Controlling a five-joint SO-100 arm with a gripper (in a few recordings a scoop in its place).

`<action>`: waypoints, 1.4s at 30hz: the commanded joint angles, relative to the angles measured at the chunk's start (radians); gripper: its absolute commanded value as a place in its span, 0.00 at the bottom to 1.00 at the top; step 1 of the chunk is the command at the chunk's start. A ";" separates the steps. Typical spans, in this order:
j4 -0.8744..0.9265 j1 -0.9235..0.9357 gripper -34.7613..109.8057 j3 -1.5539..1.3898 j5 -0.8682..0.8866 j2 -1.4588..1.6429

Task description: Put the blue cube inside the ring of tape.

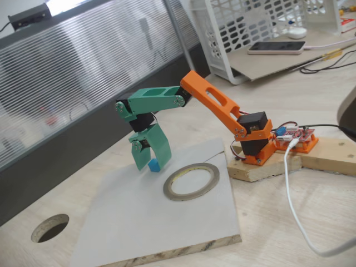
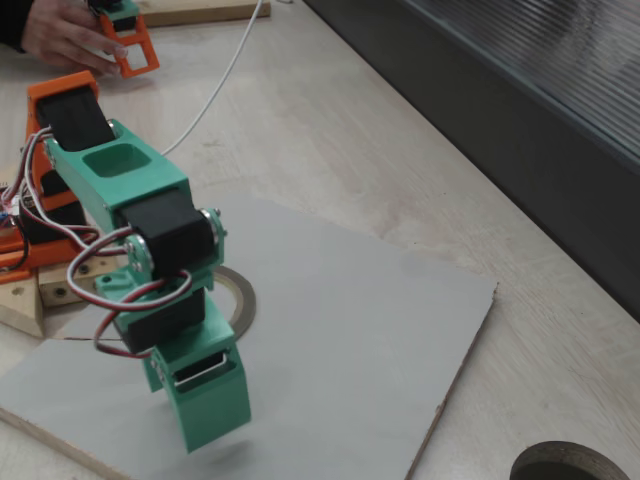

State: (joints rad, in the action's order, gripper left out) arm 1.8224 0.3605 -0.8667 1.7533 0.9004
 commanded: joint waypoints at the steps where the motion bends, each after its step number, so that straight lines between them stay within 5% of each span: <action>1: 0.011 0.011 0.63 0.006 0.005 0.026; 37: 0.000 0.012 0.63 0.015 0.011 0.028; 42: -0.003 0.012 0.54 0.017 0.006 0.028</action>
State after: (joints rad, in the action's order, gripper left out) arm 1.8193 0.3620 -0.8636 1.7518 0.9004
